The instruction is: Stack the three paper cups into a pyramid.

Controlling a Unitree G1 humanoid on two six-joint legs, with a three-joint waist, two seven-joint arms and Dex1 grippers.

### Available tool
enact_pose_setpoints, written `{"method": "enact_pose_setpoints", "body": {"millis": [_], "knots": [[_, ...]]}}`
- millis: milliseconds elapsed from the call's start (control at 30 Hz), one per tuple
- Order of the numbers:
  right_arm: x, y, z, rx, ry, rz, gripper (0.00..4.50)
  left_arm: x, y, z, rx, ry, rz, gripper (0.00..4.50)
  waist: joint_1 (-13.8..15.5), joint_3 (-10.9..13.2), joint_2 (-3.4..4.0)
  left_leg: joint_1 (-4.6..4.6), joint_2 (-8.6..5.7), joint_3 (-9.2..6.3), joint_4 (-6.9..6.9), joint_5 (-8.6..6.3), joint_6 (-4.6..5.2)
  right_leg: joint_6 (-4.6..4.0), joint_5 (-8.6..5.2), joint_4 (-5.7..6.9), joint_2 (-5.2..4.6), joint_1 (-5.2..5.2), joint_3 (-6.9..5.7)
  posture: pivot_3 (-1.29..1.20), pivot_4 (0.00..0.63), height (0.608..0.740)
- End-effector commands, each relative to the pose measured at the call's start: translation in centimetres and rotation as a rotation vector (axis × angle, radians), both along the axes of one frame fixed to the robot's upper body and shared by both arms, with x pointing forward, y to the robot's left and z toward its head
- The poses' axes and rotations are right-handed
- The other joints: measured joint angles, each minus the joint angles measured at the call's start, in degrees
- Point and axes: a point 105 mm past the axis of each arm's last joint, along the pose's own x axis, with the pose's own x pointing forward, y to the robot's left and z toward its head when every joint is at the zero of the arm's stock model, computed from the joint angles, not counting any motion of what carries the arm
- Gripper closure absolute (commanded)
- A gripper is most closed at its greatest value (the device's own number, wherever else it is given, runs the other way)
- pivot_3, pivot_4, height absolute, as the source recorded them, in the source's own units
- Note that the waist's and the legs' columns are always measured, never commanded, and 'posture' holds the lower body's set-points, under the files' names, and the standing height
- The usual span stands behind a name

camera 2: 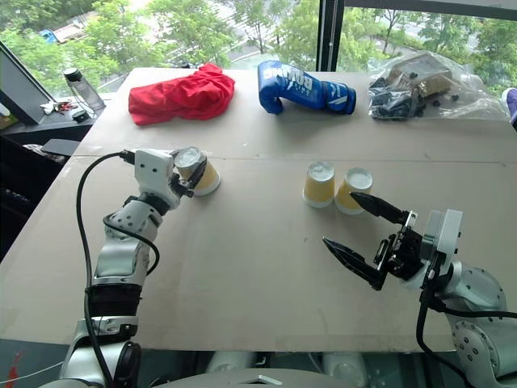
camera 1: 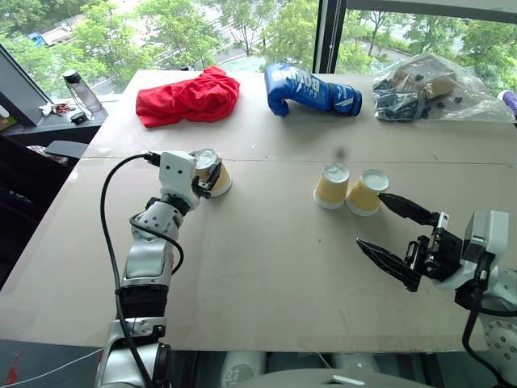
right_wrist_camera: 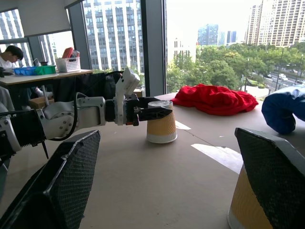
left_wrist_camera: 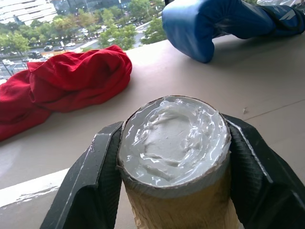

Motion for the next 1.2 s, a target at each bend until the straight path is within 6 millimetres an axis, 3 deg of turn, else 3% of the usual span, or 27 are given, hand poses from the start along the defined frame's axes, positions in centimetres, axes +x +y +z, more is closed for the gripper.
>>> {"method": "enact_pose_setpoints", "body": {"millis": [33, 233, 333, 500, 800, 1200], "knots": [[-0.2, -0.5, 0.4, -0.004, -0.042, -0.025, 0.00, 0.4, -2.5, 4.3, 0.023, -0.116, -0.105, 2.16, 0.14, 0.02, -0.03, 0.00, 0.00, 0.00, 0.00, 0.00, 0.00, 0.00, 0.00, 0.00, 0.00, 0.00, 0.00, 0.00, 0.150, 0.740], [0.2, -2.2, 0.5, 0.003, -0.049, -0.105, 0.00, 1.0, -10.0, 8.5, -0.009, -0.124, -0.462, 2.16, 1.21, 0.06, -0.15, -0.09, -0.15, -0.07, 0.07, 0.04, -0.07, 0.01, 0.00, -0.02, -0.01, 0.02, -0.11, 0.00, 0.150, 0.740], [0.4, -3.4, 0.5, 0.002, -0.052, -0.172, 0.00, 0.1, -14.5, 10.4, 0.033, -0.121, -0.711, 2.16, 1.05, 0.07, -0.16, -0.11, -0.23, -0.05, 0.08, 0.10, -0.17, 0.01, 0.00, -0.03, 0.02, 0.01, -0.09, 0.00, 0.150, 0.740], [0.7, -5.1, 0.4, -0.030, -0.057, -0.283, 0.00, -0.8, -19.6, 12.9, 0.036, -0.117, -0.980, 2.16, 0.76, 0.09, -0.15, -0.08, -0.18, -0.02, 0.06, 0.12, -0.19, 0.01, -0.01, -0.02, 0.12, -0.01, -0.05, 0.00, 0.150, 0.740], [-0.3, -5.1, 0.3, -0.023, -0.043, -0.366, 0.00, -1.6, -23.9, 10.8, 0.085, -0.022, -1.189, 2.16, 0.42, 0.10, -0.14, -0.08, -0.18, 0.01, 0.06, 0.07, -0.09, 0.02, -0.01, -0.03, 0.13, -0.01, -0.01, 0.00, 0.150, 0.740], [-1.0, -5.2, -0.4, -0.022, -0.006, -0.424, 0.00, -1.3, -26.0, 9.2, 0.199, -0.046, -1.192, 2.16, 0.54, 0.12, -0.15, -0.10, -0.19, 0.01, 0.07, 0.04, -0.05, 0.02, -0.01, -0.04, 0.13, -0.02, 0.00, 0.00, 0.150, 0.740]]}}
